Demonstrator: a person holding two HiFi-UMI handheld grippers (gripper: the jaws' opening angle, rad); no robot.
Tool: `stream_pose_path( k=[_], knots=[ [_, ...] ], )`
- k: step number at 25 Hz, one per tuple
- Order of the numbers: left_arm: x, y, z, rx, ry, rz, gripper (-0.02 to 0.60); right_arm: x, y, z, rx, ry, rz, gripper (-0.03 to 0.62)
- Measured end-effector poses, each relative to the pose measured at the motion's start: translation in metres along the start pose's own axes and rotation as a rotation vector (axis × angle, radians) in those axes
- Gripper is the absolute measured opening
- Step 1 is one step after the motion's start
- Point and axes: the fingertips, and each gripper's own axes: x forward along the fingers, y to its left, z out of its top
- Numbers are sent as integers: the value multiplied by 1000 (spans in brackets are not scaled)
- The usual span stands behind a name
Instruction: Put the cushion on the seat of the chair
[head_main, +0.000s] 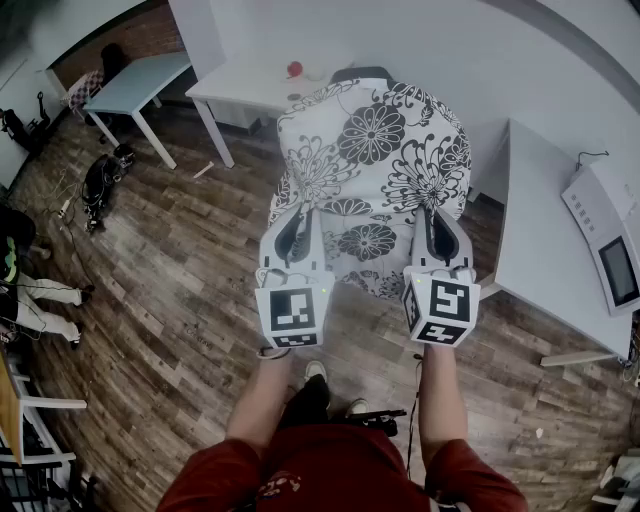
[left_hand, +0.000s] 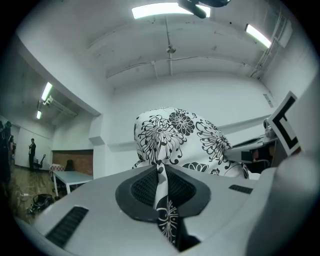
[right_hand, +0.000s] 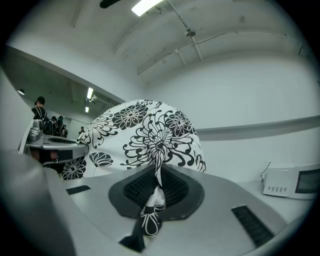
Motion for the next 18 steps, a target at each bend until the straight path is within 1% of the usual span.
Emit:
stream_pose_path(
  k=[3,5,10,13,15,18],
  knots=[
    [3,2,4,-1,-18,6,43,3,1,2,-10,-8,-9,45],
    [2,4,5,13,-32,11,43,5,3,1,-9,-15,-16,45],
    [0,6,5,20,-26,-15,43,0,6,-2,16,-11,-44,45],
    [5,7,7,24,-35,1,43,7,5,-3,5,-19,-37,44],
    [4,8,4,18,-24,9,43,9,7,-6,1,-10,-26,45],
    [1,9,6,18,-14,7,43,6,8,-5,21,-2,-22,46]
  ],
)
